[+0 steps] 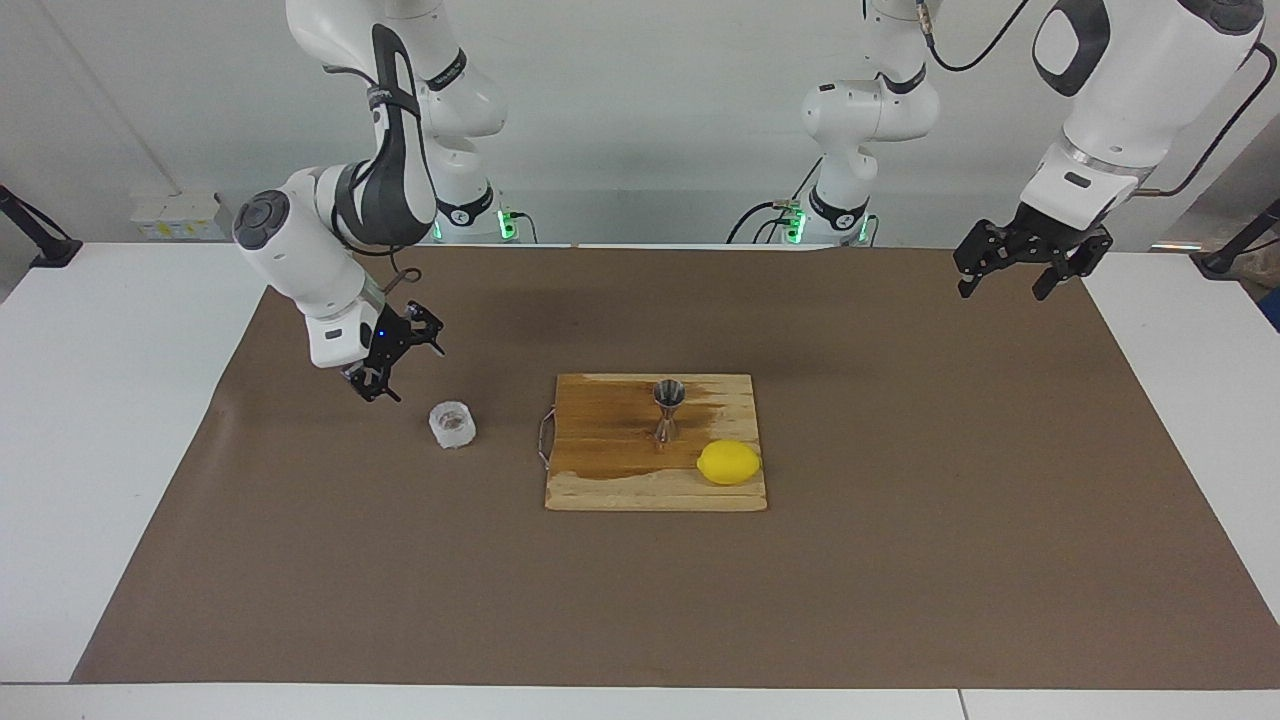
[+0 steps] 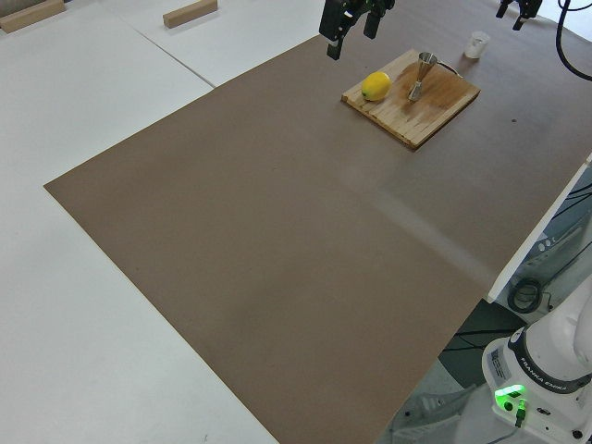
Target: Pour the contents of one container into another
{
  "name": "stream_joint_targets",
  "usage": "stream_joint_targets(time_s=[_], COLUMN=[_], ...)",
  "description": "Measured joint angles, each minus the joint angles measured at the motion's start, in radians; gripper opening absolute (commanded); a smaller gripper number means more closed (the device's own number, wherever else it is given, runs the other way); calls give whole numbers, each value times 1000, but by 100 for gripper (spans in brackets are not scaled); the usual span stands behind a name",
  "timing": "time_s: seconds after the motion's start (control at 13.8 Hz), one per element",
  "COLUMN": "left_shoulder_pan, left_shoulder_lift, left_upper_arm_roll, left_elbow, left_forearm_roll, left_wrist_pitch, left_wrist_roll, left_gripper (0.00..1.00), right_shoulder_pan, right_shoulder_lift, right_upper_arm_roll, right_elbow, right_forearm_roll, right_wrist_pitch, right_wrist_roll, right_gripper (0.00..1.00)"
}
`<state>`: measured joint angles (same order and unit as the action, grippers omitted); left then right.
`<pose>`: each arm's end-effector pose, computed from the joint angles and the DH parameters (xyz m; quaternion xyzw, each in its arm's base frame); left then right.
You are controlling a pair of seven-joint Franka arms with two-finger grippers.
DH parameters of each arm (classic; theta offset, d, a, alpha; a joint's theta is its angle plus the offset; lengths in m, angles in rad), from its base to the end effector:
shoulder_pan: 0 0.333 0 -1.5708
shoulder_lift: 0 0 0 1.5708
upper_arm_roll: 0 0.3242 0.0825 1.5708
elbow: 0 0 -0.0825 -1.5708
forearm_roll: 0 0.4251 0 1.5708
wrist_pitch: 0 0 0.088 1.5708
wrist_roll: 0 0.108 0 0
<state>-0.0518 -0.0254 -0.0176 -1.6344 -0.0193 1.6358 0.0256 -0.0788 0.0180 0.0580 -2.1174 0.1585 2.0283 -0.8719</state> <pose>0.5915 -0.0432 0.6198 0.9988 -0.0470 0.0132 0.0097 0.5680 -0.0027 0.3817 -0.9226 -0.3757 0.0181 0.0858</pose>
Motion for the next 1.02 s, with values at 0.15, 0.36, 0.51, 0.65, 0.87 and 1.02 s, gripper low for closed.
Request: stream_joint_targets(time_s=[0.15, 0.36, 0.51, 0.65, 0.87, 1.02], left_shoulder_pan=[0, 0, 0, 0, 0, 0], left_shoulder_lift=[0, 0, 0, 0, 0, 0], left_upper_arm_roll=[0, 0, 0, 0, 0, 0], left_elbow=[0, 0, 0, 0, 0, 0], left_forearm_roll=[0, 0, 0, 0, 0, 0], left_wrist_pitch=[0, 0, 0, 0, 0, 0], left_wrist_roll=[0, 0, 0, 0, 0, 0], left_gripper=[100, 100, 100, 100, 100, 100], right_shoulder_pan=[28, 51, 46, 43, 39, 33], right_shoulder_lift=[-45, -73, -76, -82, -87, -87], right_upper_arm_roll=[1, 4, 2, -3, -8, -17], right_elbow=[64, 218, 338, 432, 502, 508], right_forearm_roll=[-87, -126, -126, -107, -95, -95], right_wrist_pitch=[-168, -425, -547, -595, -616, -614], right_wrist_roll=[254, 559, 738, 950, 1063, 1067], right_gripper=[100, 100, 100, 100, 100, 100])
